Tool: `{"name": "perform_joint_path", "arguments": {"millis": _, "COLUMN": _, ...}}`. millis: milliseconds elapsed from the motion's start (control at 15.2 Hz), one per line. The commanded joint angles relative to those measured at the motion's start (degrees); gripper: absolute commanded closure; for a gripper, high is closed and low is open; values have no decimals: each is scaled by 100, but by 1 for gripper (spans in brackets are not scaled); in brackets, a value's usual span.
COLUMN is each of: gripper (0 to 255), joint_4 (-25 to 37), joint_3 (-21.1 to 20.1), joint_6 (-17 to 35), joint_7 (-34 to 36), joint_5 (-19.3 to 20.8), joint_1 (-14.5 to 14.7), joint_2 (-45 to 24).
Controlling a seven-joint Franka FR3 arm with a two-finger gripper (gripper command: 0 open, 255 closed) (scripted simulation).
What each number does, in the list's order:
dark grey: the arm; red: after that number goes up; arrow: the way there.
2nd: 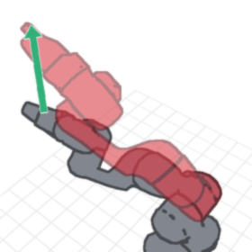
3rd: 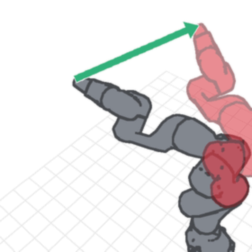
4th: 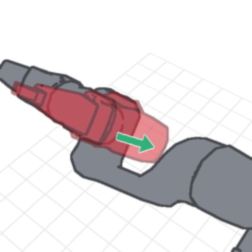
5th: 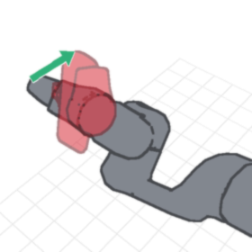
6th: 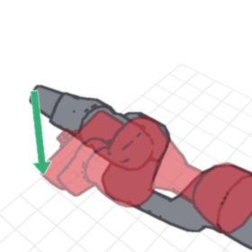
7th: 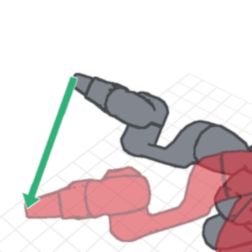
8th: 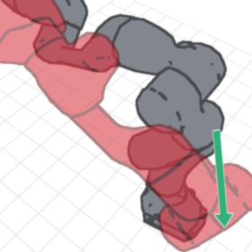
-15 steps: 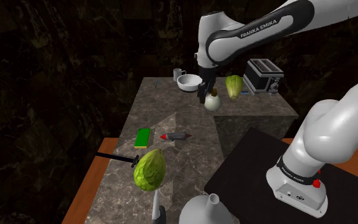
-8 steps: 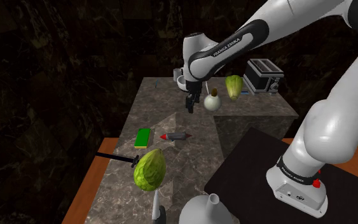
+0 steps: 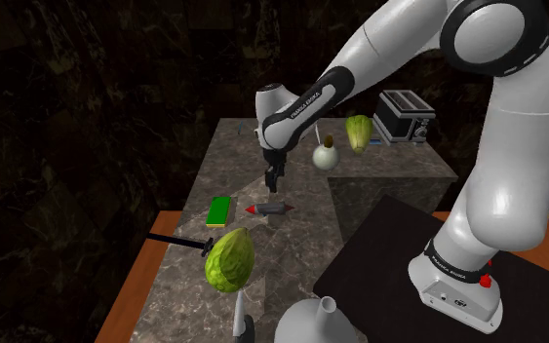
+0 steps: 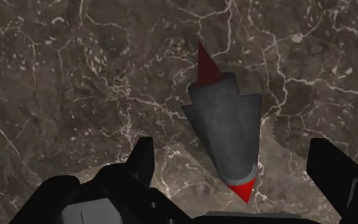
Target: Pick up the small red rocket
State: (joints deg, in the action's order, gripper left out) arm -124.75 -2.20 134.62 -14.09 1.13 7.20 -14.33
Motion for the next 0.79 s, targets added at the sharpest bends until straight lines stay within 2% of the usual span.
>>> {"name": "perform_joint_path", "arguments": {"millis": 0, "gripper": 0, "joint_4": 254, "joint_3": -39, "joint_6": 125, "joint_7": -113, "joint_5": 7, "joint_1": 18, "joint_2": -414}}
{"name": "perform_joint_path", "arguments": {"millis": 462, "gripper": 0, "joint_4": 1412, "joint_3": -188, "joint_6": 342, "joint_7": -361, "joint_5": 104, "joint_1": 161, "joint_2": -1913}}
{"name": "perform_joint_path", "arguments": {"millis": 726, "gripper": 0, "joint_4": 1464, "joint_3": -171, "joint_6": 544, "joint_7": -352, "joint_5": 122, "joint_1": 174, "joint_2": -2167}}
